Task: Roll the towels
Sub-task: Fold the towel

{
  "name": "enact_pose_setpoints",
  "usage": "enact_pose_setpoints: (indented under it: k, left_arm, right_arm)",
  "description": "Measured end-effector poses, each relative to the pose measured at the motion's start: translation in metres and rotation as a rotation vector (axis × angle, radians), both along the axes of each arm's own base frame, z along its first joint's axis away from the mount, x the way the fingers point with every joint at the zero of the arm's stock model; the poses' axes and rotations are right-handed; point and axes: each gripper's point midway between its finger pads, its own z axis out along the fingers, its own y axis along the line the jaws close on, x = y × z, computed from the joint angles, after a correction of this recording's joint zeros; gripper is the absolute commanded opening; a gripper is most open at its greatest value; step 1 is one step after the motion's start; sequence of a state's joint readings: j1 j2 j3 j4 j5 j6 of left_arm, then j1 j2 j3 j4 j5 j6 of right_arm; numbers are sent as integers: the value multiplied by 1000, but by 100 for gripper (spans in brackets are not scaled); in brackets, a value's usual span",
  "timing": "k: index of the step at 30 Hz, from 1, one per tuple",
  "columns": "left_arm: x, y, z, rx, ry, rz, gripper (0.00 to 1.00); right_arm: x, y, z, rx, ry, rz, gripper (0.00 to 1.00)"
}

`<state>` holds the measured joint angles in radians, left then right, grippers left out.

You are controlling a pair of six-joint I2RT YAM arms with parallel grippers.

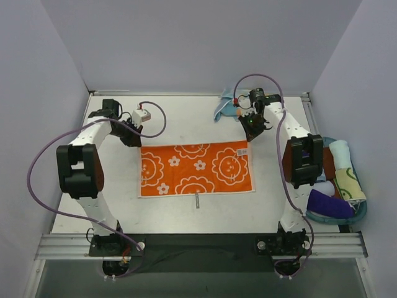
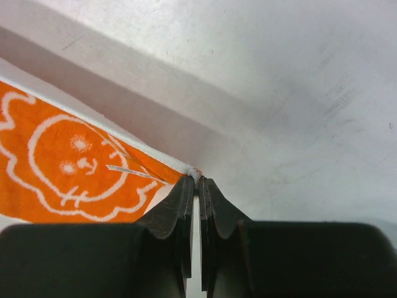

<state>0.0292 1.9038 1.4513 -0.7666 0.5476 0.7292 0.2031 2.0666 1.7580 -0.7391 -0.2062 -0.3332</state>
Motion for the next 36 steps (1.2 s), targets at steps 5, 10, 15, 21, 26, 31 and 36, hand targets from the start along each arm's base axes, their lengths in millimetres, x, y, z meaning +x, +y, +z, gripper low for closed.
enact_pose_setpoints:
  k: [5,10,15,21,26,31,36]
  left_arm:
    - [-35,-4,27,1,-76,-92,0]
    - [-75,-5,27,18,-73,-179,0]
    - [-124,-4,9,31,-13,-270,0]
    - [-158,-4,-15,32,88,-307,0]
    - [-157,-5,-38,31,165,-283,0]
    - [-153,-4,-45,31,200,-247,0]
    - [-139,-4,-30,38,153,-246,0]
  right_arm:
    - [-22,-2,19,18,-21,42,0]
    - [-52,-3,12,36,27,89,0]
    - [-87,-5,0,53,95,132,0]
    - [-120,-3,-17,68,175,172,0]
    - [-125,0,-36,67,227,179,0]
    - [-124,1,-45,65,245,177,0]
    - [-122,1,-40,66,229,178,0]
